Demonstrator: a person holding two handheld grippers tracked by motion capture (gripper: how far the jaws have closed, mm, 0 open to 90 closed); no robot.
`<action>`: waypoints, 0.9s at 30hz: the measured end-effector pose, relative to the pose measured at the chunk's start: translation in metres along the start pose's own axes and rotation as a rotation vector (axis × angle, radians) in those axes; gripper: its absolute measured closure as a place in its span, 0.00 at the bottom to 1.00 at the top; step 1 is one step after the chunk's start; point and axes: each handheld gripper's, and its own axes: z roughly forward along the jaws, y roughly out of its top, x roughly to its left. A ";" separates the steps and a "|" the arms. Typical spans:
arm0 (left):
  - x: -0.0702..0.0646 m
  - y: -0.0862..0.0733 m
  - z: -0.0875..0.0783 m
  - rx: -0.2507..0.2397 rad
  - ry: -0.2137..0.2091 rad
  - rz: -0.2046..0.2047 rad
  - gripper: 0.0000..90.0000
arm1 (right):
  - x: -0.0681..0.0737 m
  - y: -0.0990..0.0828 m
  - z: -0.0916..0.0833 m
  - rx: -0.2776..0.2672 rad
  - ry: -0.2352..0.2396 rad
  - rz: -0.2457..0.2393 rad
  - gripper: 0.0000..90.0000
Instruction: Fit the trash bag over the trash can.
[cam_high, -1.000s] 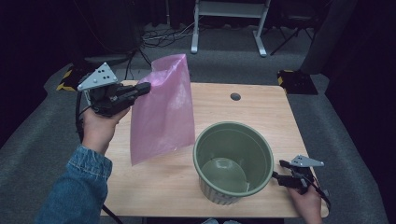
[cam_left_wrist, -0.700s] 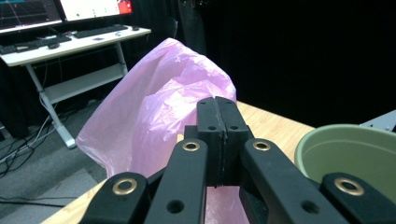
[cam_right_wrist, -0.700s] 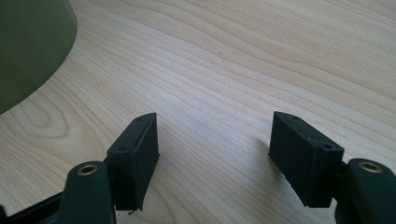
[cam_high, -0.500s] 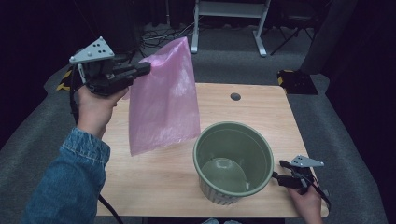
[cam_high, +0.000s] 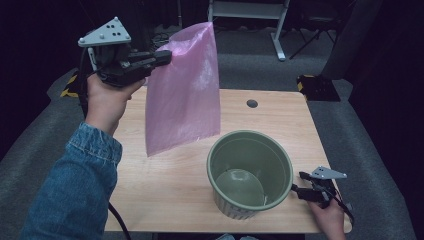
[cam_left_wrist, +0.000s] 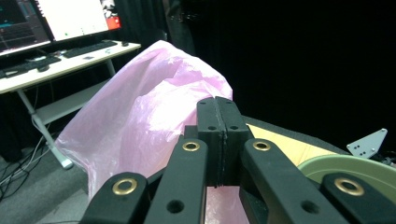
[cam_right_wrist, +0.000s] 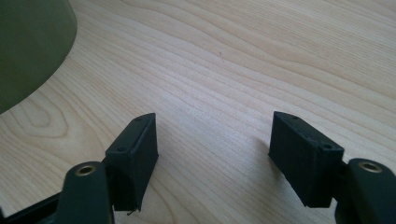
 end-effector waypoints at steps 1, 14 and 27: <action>0.000 0.002 0.001 -0.012 -0.010 -0.002 0.99 | 0.000 0.000 0.000 0.000 0.000 0.000 0.36; -0.005 0.020 0.003 -0.069 -0.089 -0.035 0.99 | 0.000 0.000 0.000 0.000 0.001 -0.001 0.35; -0.046 0.031 0.022 -0.060 -0.173 0.029 0.99 | 0.000 0.000 0.000 0.001 0.003 -0.004 0.35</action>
